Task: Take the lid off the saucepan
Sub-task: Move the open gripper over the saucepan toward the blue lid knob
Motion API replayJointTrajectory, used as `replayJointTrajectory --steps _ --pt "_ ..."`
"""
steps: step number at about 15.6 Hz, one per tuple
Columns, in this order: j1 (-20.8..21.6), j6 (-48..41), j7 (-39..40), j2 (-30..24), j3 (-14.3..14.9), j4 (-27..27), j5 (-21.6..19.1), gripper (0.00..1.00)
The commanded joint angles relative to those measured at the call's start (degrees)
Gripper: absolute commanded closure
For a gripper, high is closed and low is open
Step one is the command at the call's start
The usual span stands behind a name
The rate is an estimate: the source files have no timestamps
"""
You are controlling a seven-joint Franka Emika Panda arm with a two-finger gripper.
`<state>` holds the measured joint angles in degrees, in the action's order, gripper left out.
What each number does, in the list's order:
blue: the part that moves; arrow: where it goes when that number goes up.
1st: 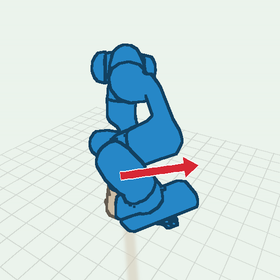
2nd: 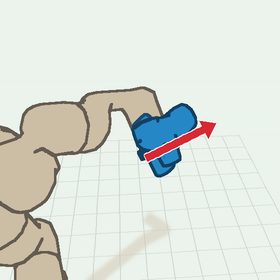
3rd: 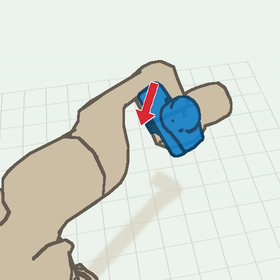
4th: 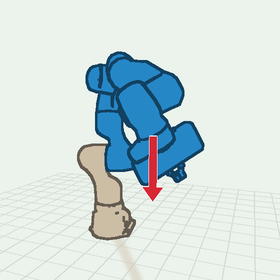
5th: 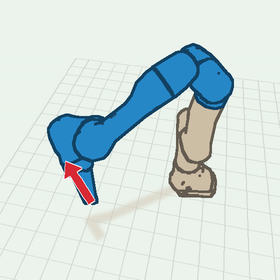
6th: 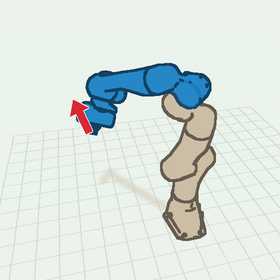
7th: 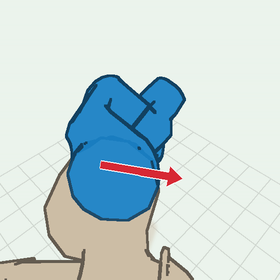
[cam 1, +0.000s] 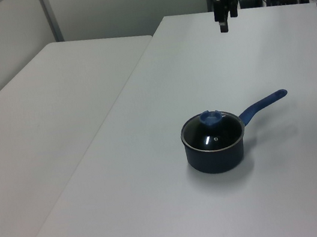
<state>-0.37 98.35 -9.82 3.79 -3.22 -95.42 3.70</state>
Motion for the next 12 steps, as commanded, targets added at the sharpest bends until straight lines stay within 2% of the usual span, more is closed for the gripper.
replayJointTrajectory --steps 1,12 --pt "-0.33 -1.49 2.68 -0.89 0.57 -0.47 0.77 0.00" --pt "0.01 -1.23 3.31 -0.54 0.23 -0.38 0.60 0.00"
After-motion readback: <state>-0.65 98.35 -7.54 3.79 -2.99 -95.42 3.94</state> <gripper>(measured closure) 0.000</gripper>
